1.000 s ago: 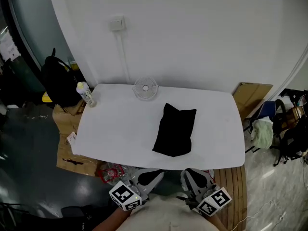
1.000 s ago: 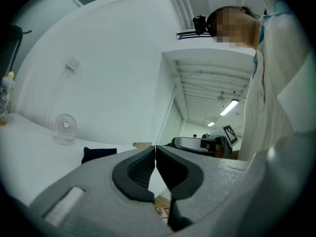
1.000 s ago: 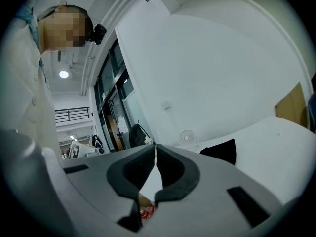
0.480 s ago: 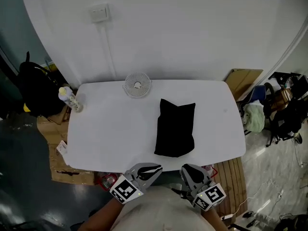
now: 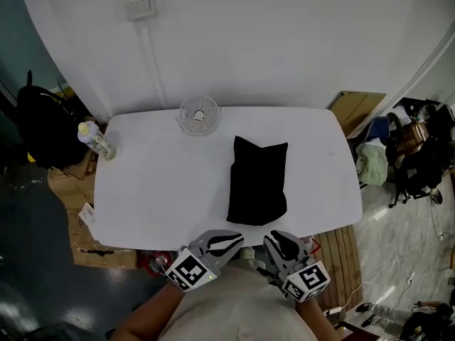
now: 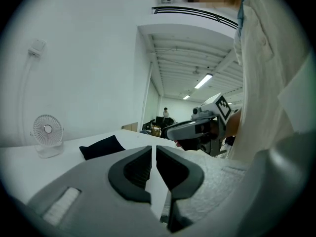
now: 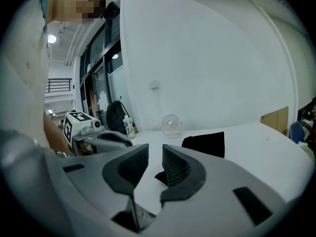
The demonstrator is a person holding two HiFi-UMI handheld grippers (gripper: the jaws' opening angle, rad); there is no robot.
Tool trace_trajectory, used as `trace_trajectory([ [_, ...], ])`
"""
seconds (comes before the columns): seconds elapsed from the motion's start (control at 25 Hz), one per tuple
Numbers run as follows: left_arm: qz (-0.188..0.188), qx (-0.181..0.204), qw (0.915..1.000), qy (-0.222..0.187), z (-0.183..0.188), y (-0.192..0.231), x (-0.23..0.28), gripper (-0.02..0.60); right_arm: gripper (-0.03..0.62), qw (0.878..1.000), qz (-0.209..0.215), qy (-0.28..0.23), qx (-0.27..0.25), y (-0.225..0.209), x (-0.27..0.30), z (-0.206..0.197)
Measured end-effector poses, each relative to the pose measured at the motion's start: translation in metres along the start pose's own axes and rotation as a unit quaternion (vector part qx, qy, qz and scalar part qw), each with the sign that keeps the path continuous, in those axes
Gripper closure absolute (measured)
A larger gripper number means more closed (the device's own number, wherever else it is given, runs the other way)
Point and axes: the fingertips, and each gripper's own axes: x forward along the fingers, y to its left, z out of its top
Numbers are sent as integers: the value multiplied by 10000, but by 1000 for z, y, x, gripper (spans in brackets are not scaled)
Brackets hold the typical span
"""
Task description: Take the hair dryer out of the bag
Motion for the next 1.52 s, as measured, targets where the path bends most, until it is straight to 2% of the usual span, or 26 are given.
trace_trajectory([
  [0.12, 93, -10, 9999, 126, -6, 0, 3, 569, 489, 9998, 114, 126, -133, -4, 3, -3],
  [0.32, 265, 106, 9988, 403, -18, 6, 11, 565, 436, 9962, 287, 501, -645, -13, 12, -10],
  [0.48, 292, 54, 9982, 513, -26, 9, 20, 490, 421, 9920, 424, 753, -924, -17, 16, -18],
  [0.6, 345, 138, 9974, 625, -31, 19, 27, 471, 408, 9900, 524, 869, -983, -24, 21, -25],
  [0.88, 391, 385, 9914, 1191, -59, 39, 39, 411, 359, 9789, 666, 1343, -1388, -35, 37, -49],
  [1.12, 347, 427, 9872, 1497, -79, 47, 46, 396, 353, 9746, 702, 1539, -1466, -44, 48, -66],
  [1.32, 299, 547, 9803, 1872, -103, 53, 51, 396, 355, 9678, 740, 1798, -1598, -50, 56, -87],
  [1.52, 299, 698, 9752, 2077, -111, 60, 61, 396, 355, 9694, 734, 1801, -1499, -54, 60, -88],
])
